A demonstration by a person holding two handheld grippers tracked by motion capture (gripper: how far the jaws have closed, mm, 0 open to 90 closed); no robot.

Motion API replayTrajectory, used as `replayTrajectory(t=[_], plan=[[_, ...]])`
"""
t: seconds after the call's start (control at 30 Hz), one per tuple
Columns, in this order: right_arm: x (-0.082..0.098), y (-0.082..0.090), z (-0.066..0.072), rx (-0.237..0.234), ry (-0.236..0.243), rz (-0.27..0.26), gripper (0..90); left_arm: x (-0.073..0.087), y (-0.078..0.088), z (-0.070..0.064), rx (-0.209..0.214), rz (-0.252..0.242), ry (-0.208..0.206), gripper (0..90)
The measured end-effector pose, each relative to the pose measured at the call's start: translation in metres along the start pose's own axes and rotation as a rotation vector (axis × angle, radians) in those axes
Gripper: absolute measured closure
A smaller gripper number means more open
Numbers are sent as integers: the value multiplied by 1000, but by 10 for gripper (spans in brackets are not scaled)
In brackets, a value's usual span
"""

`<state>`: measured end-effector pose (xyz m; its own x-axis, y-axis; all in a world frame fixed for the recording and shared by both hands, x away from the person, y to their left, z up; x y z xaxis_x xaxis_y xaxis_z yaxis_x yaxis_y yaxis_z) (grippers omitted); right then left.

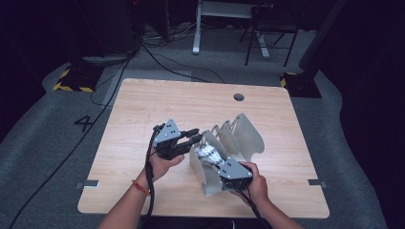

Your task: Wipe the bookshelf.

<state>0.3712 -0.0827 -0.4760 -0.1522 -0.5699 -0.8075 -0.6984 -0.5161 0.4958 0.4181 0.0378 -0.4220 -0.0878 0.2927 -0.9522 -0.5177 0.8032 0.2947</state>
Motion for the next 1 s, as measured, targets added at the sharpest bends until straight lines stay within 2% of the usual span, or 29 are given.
replayTrajectory(t=[0.33, 0.47, 0.53, 0.6, 0.67, 0.83, 0.9, 1.0], plan=[[47, -38, 20, -127, -46, 165, 836, 0, 0, 0, -3, 8, -12, 724], [54, -41, 33, -213, -64, 201, 835, 0, 0, 0, -3, 6, -11, 725], [52, -42, 38, -242, -63, 199, 835, 0, 0, 0, -5, 6, -10, 725], [50, -42, 44, -307, -89, 193, 835, 0, 0, 0, -5, 6, -9, 725], [48, -43, 44, -301, -76, 193, 831, 0, 0, 0, -6, 5, -8, 725], [43, -59, 39, -225, -62, 163, 830, 0, -1, 0, -4, 4, -7, 726], [44, -62, 39, -230, -76, 168, 832, 0, -1, 0, -3, 3, -7, 726], [47, -57, 38, -256, -92, 196, 835, 0, -1, 0, -1, -1, -4, 726]])
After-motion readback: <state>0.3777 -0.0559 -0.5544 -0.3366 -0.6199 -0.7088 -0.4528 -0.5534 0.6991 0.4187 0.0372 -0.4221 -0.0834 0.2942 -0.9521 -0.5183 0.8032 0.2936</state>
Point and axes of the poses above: each handheld gripper's, and its own axes: y roughly backward along the jaws, x roughly out of its underside, z roughly to its left, the point moved 9 cm from there along -y, roughly forward along the jaws, and after that the axes turned 8 degrees about -y, right-handed, at the moved point
